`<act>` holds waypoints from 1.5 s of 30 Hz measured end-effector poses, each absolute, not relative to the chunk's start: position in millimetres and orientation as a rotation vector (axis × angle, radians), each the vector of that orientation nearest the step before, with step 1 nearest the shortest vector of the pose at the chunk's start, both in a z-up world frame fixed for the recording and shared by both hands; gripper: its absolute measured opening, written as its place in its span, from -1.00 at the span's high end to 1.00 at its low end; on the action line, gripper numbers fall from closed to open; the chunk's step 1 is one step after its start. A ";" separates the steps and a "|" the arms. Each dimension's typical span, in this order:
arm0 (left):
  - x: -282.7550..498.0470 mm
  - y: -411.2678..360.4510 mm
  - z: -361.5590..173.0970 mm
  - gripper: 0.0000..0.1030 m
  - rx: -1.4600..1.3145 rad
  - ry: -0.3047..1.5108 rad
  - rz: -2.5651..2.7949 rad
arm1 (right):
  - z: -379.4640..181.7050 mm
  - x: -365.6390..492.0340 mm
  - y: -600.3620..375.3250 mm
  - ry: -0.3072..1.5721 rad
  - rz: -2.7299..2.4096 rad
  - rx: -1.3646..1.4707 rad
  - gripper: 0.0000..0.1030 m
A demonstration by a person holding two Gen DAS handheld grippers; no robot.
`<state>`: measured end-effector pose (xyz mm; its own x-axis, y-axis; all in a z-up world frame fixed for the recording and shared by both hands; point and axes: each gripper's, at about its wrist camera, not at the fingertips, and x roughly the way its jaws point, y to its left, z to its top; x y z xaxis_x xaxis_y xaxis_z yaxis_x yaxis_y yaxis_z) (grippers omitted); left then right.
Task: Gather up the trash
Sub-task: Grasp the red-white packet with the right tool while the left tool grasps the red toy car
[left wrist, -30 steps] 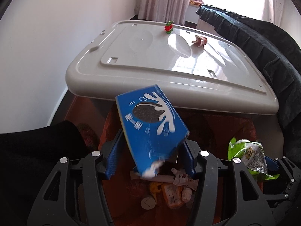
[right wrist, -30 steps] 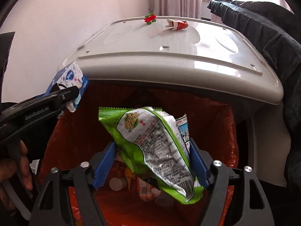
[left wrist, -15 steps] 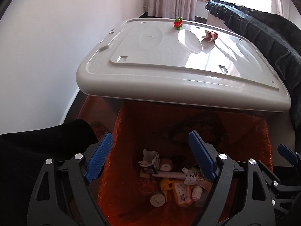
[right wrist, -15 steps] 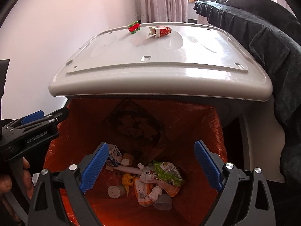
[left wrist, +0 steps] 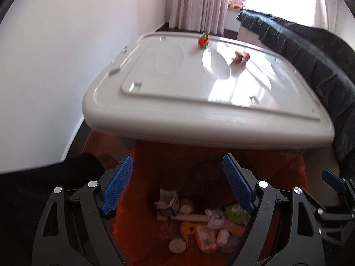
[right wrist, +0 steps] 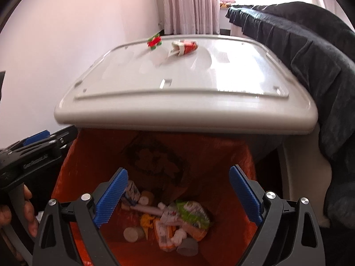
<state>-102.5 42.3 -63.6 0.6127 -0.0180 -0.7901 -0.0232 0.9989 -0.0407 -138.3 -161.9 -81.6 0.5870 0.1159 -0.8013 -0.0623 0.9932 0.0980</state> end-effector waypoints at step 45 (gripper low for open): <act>-9.5 44.8 -31.9 -0.58 -0.110 0.797 -0.096 | -73.4 164.9 -149.2 0.978 0.072 0.068 -0.02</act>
